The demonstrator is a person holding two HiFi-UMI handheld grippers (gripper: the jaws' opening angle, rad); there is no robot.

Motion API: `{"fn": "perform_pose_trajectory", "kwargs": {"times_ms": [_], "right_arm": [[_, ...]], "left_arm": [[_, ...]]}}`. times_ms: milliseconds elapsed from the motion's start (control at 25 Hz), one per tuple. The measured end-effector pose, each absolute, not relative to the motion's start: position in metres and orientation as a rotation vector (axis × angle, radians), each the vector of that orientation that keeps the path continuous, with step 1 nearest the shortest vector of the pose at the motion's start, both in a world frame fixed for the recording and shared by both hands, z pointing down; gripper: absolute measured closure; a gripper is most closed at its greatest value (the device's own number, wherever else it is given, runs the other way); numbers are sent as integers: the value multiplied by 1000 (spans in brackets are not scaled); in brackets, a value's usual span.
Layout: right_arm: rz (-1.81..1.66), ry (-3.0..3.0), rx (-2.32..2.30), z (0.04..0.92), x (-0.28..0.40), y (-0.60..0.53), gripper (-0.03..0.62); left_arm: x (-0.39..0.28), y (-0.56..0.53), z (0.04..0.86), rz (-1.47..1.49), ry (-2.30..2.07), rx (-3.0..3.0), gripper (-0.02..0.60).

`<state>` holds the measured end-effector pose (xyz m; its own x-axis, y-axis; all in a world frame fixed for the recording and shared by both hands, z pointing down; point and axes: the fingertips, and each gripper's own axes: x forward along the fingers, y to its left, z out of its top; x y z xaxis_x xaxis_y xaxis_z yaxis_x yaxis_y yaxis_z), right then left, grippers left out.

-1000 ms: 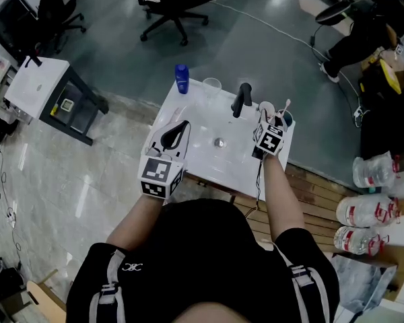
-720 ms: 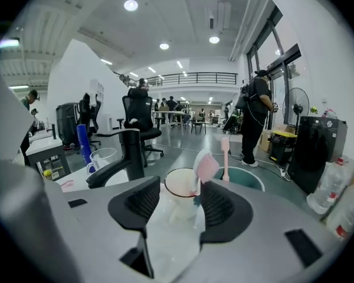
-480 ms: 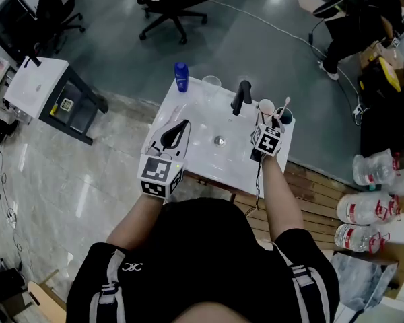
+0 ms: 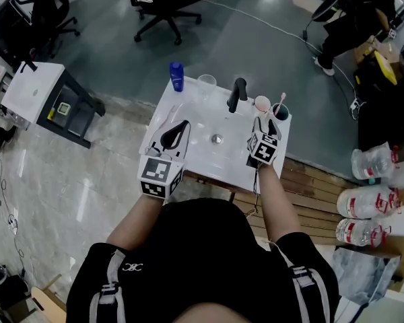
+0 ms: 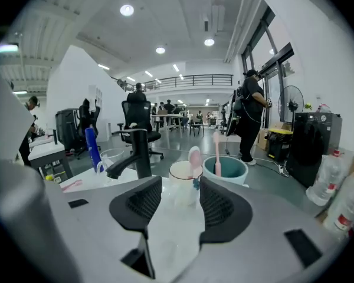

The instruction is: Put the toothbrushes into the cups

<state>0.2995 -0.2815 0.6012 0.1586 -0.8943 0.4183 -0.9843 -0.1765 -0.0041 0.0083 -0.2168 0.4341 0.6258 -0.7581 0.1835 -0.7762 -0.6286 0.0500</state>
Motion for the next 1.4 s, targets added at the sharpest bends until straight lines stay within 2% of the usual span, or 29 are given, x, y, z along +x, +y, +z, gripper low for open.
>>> {"fn": "perform_pose_trajectory", "kwargs": {"times_ms": [560, 1080, 1400], "right_arm": [[-31, -2079, 2353, 435, 239, -197, 580], [10, -2219, 2308, 421, 175, -173, 580], [64, -2264, 2230, 433, 138, -186, 580]], "left_arm": [[24, -213, 431, 191, -1190, 2760, 568], [10, -210, 430, 174, -1165, 2773, 568], [-31, -213, 432, 175, -1242, 2731, 568]]}}
